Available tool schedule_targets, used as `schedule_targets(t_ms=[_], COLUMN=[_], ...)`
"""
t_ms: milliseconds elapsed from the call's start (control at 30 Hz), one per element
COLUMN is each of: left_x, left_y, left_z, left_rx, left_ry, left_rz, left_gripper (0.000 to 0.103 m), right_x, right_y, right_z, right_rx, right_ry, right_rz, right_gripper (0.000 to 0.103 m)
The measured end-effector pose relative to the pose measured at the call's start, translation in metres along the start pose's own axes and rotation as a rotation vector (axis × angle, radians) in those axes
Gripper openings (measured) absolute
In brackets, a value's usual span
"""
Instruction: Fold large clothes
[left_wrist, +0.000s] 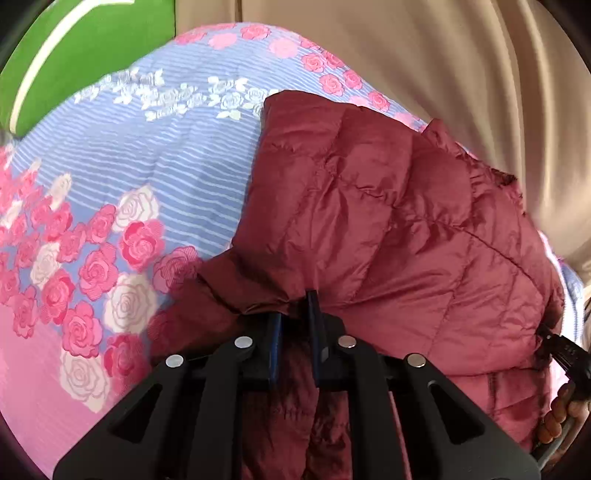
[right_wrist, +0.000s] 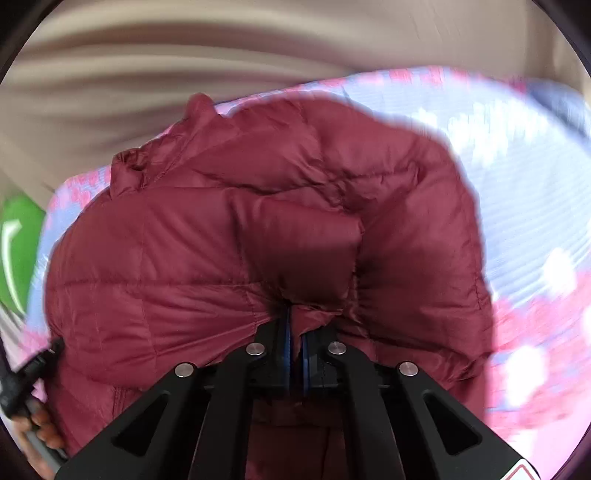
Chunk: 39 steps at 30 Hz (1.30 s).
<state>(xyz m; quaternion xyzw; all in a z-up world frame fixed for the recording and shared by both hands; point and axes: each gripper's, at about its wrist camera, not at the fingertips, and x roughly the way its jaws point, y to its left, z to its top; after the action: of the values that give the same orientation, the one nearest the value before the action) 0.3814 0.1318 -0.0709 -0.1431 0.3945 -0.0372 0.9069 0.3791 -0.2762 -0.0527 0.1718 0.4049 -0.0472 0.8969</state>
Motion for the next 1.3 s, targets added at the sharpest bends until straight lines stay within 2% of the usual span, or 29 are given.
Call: schedule_targets(t_ms=[133,200,267,367,400,467,533,567,600,767,800,833,867,900,967,1100,1133,1267,1300], left_x=[0.000,-0.001,0.000,-0.001,-0.002,-0.002,-0.003,-0.003,-0.004,-0.005,-0.005,-0.005,-0.005,-0.005,-0.005,-0.006,-0.007,-0.009,-0.009], left_y=[-0.002,-0.001,-0.001,-0.002,-0.003,-0.002,0.000,0.001,0.003,0.007,0.006,0.006,0.005,0.005,0.005,0.005,0.005,0.006,0.006], left_z=[-0.003,-0.004,-0.004,-0.004,-0.004,-0.004,-0.005,-0.005,-0.005,-0.006,-0.006,-0.006,-0.006,-0.006,-0.007,-0.006,-0.006,-0.007,-0.007], left_rx=[0.027,0.022,0.015,0.011,0.010,0.007,-0.002,-0.007,-0.015,-0.035,-0.030,-0.027,-0.024,-0.022,-0.022,-0.026,-0.028,-0.036,-0.036], left_ry=[-0.021,-0.023,-0.024,-0.025,-0.026,-0.025,-0.026,-0.026,-0.027,-0.029,-0.029,-0.028,-0.028,-0.028,-0.027,-0.026,-0.026,-0.027,-0.028], left_rz=[0.018,0.011,0.002,-0.005,-0.006,-0.009,-0.019,-0.024,-0.030,-0.046,-0.042,-0.039,-0.036,-0.034,-0.033,-0.038,-0.039,-0.049,-0.048], left_gripper=[0.012,0.012,0.012,0.012,0.012,0.012,0.012,0.012,0.012,0.013,0.013,0.013,0.013,0.013,0.013,0.013,0.013,0.013,0.013], right_x=[-0.028,-0.048,-0.064,-0.067,-0.061,-0.046,-0.029,-0.030,-0.035,-0.121,-0.125,-0.119,-0.092,-0.062,-0.023,-0.043,-0.052,-0.097,-0.105], right_y=[-0.017,-0.028,-0.035,-0.035,-0.031,-0.026,-0.020,-0.015,-0.012,-0.004,-0.007,-0.011,-0.020,-0.031,-0.052,-0.052,-0.054,-0.063,-0.062], right_z=[0.002,-0.002,-0.011,-0.025,-0.030,-0.034,-0.032,-0.032,-0.028,-0.015,-0.015,-0.013,-0.013,-0.015,-0.026,-0.025,-0.025,-0.033,-0.030], right_rx=[0.064,0.081,0.083,0.073,0.064,0.024,-0.017,-0.023,-0.021,-0.044,-0.048,-0.051,-0.055,-0.039,0.012,0.018,0.017,0.049,0.049], right_ry=[-0.064,-0.108,-0.127,-0.091,-0.075,-0.036,-0.002,-0.005,-0.018,-0.299,-0.323,-0.311,-0.227,-0.128,0.007,-0.026,-0.049,-0.162,-0.184], right_rz=[0.042,0.027,0.039,0.096,0.097,0.056,0.009,0.005,0.028,0.149,0.119,0.067,-0.019,-0.069,-0.061,-0.067,-0.086,-0.149,-0.144], right_gripper=[0.008,0.021,0.028,0.048,0.049,0.050,0.038,0.010,0.003,0.002,0.002,0.002,0.002,0.002,0.001,0.003,0.003,0.015,0.015])
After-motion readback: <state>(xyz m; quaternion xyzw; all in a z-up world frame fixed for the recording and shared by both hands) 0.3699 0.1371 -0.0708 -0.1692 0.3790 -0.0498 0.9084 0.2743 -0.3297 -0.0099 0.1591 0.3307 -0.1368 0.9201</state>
